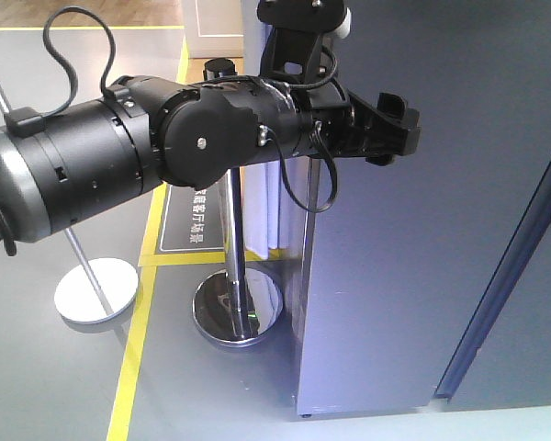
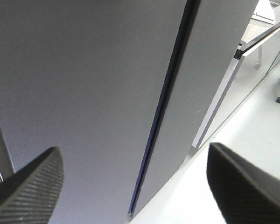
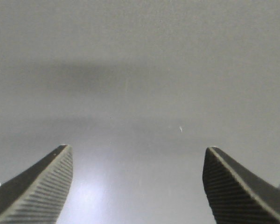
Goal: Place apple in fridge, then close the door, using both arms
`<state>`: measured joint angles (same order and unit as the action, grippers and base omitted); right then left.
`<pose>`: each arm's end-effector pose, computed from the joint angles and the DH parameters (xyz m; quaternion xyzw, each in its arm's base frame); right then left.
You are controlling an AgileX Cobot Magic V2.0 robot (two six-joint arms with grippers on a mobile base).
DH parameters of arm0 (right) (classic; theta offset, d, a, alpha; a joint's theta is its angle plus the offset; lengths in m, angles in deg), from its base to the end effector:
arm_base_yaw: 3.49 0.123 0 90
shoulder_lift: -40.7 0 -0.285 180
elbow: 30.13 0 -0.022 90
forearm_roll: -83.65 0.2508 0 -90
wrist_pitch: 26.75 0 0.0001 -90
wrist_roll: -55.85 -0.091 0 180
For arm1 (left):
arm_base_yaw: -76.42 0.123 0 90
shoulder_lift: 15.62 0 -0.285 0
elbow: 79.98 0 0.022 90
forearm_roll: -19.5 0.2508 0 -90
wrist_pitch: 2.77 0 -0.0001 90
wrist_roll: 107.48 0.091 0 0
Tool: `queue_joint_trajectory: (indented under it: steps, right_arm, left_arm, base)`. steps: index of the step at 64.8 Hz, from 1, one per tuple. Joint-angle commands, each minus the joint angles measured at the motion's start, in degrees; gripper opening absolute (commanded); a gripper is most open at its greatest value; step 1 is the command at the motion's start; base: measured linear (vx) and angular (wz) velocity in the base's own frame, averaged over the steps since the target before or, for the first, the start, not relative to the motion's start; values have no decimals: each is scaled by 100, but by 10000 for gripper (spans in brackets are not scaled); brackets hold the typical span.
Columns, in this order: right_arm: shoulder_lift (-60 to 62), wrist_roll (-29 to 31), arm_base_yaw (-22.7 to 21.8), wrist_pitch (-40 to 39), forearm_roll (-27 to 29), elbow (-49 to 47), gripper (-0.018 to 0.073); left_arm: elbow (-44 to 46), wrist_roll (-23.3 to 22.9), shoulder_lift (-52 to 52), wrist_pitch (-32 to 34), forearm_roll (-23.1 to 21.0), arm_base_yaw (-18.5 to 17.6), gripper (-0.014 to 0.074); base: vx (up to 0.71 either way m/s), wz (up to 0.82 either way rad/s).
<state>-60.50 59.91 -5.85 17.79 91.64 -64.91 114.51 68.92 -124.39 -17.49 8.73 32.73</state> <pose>0.3612 -0.0060 0.4910 0.0010 0.8220 0.0366 0.5683 0.3076 -0.2998 0.3668 0.2214 0.7820 -0.2979 0.5007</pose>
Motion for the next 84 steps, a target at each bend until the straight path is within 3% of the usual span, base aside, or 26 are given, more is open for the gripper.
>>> queue_joint_trajectory:
  steps: [1,70,78,84]
  right_arm:
    - [275,21,-11,-141,65,-168,561]
    - [242,16,-11,-65,13,-168,561]
    - [242,16,-11,-2,7,-168,558]
    - [242,16,-11,41,3,-168,500]
  left_arm:
    - [197,-11,308,367,-75,-37,591]
    - [197,-28,308,405,-80,-37,589]
    - [197,-28,308,405,-80,-37,531]
    - [197,-28,308,365,-80,-37,383]
  base:
    - [0,0]
    - [0,0]
    - [0,0]
    - [0,0]
